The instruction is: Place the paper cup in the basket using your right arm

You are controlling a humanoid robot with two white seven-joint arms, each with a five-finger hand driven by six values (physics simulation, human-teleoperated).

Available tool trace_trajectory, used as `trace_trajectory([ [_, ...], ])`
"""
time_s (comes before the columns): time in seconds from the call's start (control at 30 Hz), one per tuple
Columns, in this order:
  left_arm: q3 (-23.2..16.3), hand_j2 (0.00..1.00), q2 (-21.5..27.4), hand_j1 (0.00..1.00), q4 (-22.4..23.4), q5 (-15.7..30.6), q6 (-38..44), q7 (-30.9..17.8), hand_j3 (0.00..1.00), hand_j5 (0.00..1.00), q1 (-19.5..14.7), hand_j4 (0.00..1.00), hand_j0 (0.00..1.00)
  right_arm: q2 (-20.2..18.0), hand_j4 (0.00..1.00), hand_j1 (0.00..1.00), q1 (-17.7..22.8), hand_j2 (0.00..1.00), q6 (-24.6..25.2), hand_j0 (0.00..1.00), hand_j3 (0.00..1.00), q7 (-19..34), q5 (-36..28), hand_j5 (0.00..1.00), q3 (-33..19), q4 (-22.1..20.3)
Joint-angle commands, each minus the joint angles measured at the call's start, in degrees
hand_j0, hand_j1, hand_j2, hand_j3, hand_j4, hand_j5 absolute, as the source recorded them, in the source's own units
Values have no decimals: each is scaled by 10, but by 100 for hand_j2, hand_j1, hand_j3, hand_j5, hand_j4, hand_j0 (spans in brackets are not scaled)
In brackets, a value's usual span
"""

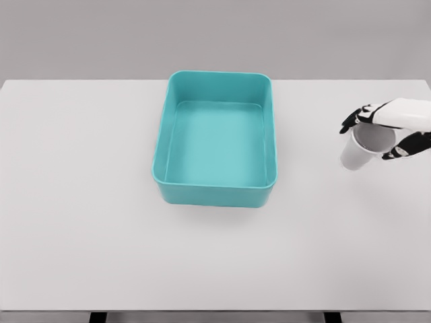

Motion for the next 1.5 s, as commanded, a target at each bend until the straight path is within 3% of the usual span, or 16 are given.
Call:
trace_trajectory([
  [0.0,0,100,0,100,0,0,0,0,100,100,0,100,100,14,64,64,-1,64,9,64,64,2,-4,64,-2,2],
  [0.63,0,100,0,100,0,0,0,0,100,100,0,100,100,63,64,64,-33,64,25,64,64,2,-1,64,-2,16],
  [1.13,0,100,0,100,0,0,0,0,100,100,0,100,100,137,64,64,-65,64,47,64,64,2,8,64,0,28],
  [1.33,0,100,0,100,0,0,0,0,100,100,0,100,100,141,64,64,-73,64,48,64,64,2,8,64,2,29],
  [1.47,0,100,0,100,0,0,0,0,100,100,0,100,100,171,64,64,-83,64,55,64,64,2,11,64,4,35],
])
